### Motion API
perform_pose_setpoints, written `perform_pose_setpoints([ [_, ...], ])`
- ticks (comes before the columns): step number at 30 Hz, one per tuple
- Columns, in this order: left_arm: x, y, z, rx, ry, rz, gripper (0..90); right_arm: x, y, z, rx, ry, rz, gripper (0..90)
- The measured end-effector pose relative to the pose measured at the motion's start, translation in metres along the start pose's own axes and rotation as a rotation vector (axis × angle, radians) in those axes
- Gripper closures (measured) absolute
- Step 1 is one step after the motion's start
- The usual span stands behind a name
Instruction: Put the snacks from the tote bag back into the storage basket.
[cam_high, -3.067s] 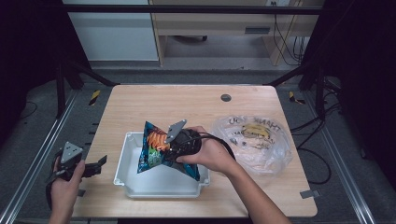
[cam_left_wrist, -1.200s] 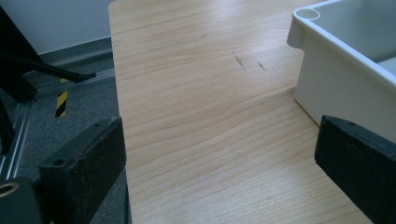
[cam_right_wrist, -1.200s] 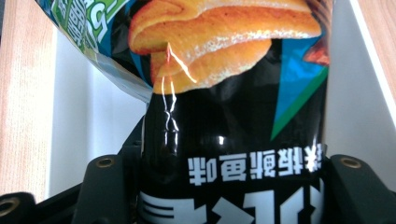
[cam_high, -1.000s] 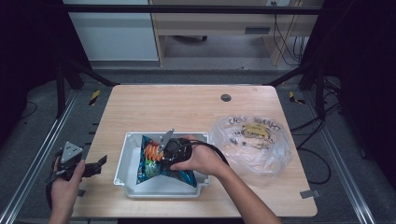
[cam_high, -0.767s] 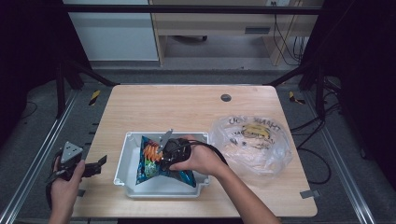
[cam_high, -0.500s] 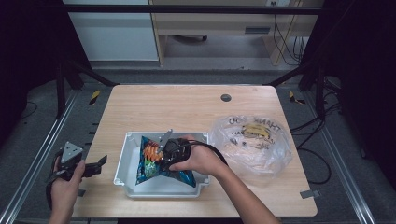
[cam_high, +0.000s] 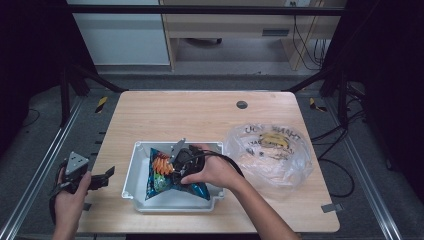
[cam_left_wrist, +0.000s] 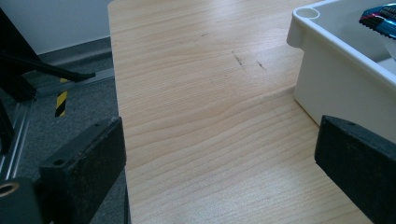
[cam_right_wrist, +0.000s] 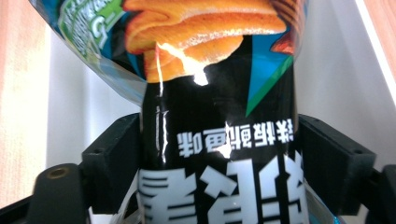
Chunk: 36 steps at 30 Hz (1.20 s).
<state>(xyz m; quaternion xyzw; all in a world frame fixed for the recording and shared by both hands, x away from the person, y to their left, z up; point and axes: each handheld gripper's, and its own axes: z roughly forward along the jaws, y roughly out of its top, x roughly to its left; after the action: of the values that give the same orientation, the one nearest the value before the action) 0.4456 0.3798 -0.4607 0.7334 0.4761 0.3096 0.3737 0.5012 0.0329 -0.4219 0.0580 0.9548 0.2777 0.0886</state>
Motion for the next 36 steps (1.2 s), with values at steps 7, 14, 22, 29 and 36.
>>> perform_pose_setpoints([
  [7, 0.0, 0.0, 0.0, -0.001, 0.0, -0.001, 2.0, 0.006, 0.001, -0.006, -0.017, -0.006, -0.001, 15.3],
  [14, 0.001, 0.0, 0.0, 0.0, 0.0, -0.004, 2.0, 0.005, 0.001, -0.008, -0.019, 0.0, 0.017, 12.4],
  [22, 0.001, 0.0, 0.0, 0.0, 0.0, -0.005, 2.0, 0.006, 0.001, -0.014, -0.032, 0.001, 0.031, 9.1],
  [29, 0.001, 0.0, 0.0, 0.001, 0.0, -0.007, 2.0, 0.007, -0.001, -0.022, -0.055, -0.005, 0.034, 8.7],
  [36, 0.001, 0.0, 0.0, 0.003, 0.001, -0.007, 2.0, 0.009, -0.001, -0.03, -0.073, -0.006, 0.047, 8.6],
])
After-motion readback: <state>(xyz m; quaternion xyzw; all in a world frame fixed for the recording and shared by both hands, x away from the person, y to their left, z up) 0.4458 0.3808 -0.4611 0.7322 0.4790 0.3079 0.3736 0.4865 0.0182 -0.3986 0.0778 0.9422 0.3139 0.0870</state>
